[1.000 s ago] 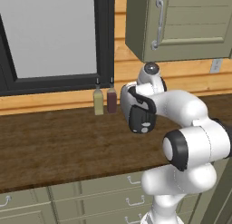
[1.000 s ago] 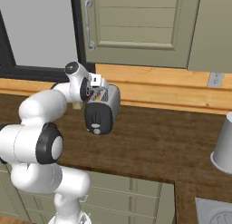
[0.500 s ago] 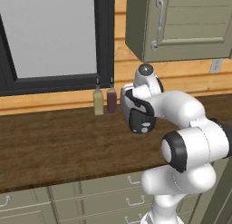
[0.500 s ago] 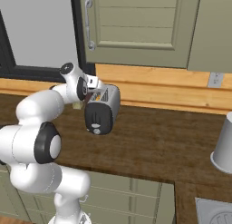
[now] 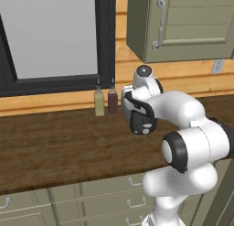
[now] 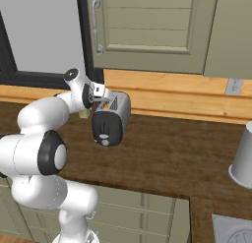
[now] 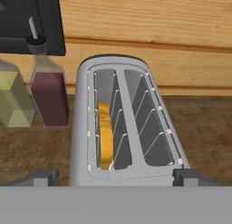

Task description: Start the toaster. Once the lever pops up, take the bread to the plate on the dining counter.

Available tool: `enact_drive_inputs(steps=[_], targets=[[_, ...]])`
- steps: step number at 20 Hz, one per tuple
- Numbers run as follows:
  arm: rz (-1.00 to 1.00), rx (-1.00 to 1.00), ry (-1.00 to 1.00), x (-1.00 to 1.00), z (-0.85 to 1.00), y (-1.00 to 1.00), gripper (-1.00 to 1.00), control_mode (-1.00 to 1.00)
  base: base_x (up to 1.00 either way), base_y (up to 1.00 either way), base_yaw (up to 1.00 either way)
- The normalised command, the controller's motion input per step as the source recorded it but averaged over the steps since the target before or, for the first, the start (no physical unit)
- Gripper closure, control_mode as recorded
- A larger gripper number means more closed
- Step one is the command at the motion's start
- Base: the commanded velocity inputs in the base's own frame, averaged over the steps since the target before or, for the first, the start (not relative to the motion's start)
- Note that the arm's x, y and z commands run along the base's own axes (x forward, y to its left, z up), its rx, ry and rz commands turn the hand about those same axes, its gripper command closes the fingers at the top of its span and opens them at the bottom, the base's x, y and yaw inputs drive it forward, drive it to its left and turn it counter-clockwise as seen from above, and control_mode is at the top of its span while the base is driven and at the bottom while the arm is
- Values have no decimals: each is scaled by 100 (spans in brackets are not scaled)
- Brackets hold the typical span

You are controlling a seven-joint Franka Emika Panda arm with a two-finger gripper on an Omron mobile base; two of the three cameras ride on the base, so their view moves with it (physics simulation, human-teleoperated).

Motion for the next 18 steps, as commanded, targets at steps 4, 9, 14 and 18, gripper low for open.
enact_drive_inputs(steps=[4,9,14,18], targets=[[0,0,0,0,0,0,-100,-100,0,0,0],[0,0,0,0,0,0,-100,-100,0,0,0],[0,0,0,0,0,0,-100,-100,0,0,0],[0,0,0,0,0,0,-100,-100,0,0,0]])
